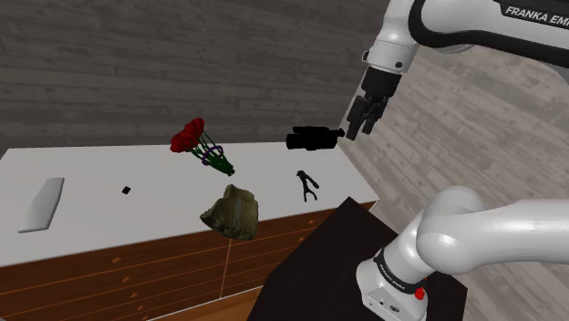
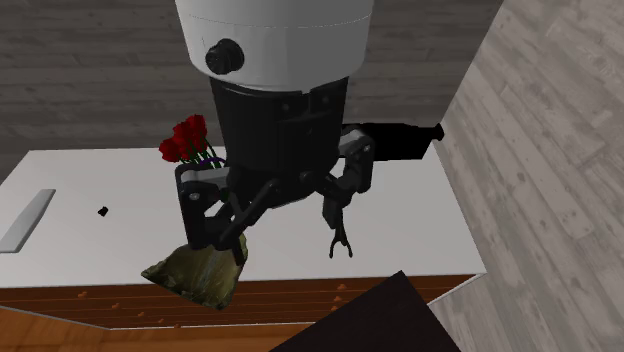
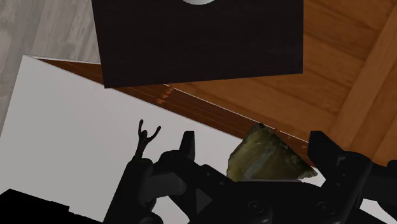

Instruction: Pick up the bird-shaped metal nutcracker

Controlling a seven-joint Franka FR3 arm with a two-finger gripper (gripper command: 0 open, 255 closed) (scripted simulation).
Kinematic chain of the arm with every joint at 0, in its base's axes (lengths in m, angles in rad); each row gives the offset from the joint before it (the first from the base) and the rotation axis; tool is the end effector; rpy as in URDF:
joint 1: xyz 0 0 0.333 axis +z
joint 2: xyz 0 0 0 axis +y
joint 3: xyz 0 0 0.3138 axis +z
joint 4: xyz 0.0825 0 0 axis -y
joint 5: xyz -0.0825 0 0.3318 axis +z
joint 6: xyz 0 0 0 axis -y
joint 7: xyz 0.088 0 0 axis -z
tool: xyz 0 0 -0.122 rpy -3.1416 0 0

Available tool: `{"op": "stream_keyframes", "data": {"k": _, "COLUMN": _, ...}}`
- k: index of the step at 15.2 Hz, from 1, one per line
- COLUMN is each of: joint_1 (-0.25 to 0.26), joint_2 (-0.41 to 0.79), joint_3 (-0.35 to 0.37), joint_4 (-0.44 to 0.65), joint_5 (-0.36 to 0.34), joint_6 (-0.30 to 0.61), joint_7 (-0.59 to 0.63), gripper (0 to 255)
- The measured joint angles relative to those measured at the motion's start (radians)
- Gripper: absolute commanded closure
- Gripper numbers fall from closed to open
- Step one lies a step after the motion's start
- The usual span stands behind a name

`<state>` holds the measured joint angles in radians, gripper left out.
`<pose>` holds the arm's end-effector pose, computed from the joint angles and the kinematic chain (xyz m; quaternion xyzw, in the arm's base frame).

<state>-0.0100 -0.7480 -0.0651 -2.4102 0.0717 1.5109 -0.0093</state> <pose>0.2534 -0.0146 0.5374 -0.9952 0.0230 0.0741 0.0604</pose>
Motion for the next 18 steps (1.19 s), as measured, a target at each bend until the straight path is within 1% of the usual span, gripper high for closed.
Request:
{"op": "stream_keyframes", "data": {"k": 1, "joint_1": 0.0, "joint_2": 0.0, "joint_3": 0.0, "joint_4": 0.0, "joint_5": 0.0, "joint_6": 0.0, "joint_7": 0.0, "gripper": 0}}
{"op": "stream_keyframes", "data": {"k": 3, "joint_1": -0.008, "joint_2": 0.018, "joint_3": -0.007, "joint_4": -0.023, "joint_5": -0.005, "joint_6": 0.04, "joint_7": -0.001, "gripper": 0}}
{"op": "stream_keyframes", "data": {"k": 8, "joint_1": -0.036, "joint_2": 0.103, "joint_3": -0.031, "joint_4": -0.096, "joint_5": -0.015, "joint_6": 0.2, "joint_7": 0.006, "gripper": 0}}
{"op": "stream_keyframes", "data": {"k": 12, "joint_1": -0.062, "joint_2": 0.216, "joint_3": -0.064, "joint_4": -0.137, "joint_5": -0.026, "joint_6": 0.352, "joint_7": -0.004, "gripper": 0}}
{"op": "stream_keyframes", "data": {"k": 16, "joint_1": -0.077, "joint_2": 0.321, "joint_3": -0.084, "joint_4": -0.161, "joint_5": -0.021, "joint_6": 0.484, "joint_7": 0.002, "gripper": 0}}
{"op": "stream_keyframes", "data": {"k": 18, "joint_1": -0.088, "joint_2": 0.397, "joint_3": -0.105, "joint_4": -0.16, "joint_5": -0.017, "joint_6": 0.558, "joint_7": -0.01, "gripper": 0}}
